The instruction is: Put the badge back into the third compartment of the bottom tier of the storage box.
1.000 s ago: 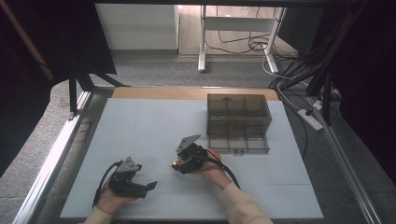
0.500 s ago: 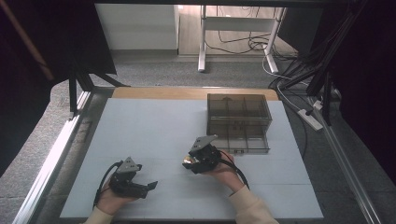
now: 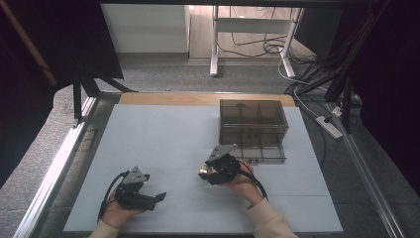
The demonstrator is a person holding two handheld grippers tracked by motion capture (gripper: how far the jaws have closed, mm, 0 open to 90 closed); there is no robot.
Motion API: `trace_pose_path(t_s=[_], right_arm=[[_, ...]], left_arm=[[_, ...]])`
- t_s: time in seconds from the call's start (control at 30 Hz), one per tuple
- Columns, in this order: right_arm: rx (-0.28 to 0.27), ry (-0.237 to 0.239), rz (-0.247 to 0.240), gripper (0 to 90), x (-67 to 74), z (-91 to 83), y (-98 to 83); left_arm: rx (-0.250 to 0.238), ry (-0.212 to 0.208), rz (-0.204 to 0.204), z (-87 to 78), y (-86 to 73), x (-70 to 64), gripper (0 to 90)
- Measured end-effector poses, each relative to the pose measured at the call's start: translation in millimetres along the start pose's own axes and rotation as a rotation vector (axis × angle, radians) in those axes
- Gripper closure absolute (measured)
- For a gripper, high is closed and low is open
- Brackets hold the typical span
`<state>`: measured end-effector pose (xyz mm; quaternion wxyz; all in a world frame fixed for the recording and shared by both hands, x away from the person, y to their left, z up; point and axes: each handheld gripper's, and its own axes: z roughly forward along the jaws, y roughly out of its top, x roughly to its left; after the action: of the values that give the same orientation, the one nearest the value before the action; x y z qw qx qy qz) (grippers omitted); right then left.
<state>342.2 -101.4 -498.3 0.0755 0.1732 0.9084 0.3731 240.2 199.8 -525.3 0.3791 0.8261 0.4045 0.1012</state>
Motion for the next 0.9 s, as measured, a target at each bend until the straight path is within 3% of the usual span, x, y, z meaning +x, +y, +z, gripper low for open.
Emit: trace_pose_path(t_s=[0.9], right_arm=[[-0.047, -0.057, 0.068, 47.3, -14.4, -33.5, -19.4]], left_arm=[[0.000, -0.003, -0.001, 0.7, -0.9, 0.9, 8.7]])
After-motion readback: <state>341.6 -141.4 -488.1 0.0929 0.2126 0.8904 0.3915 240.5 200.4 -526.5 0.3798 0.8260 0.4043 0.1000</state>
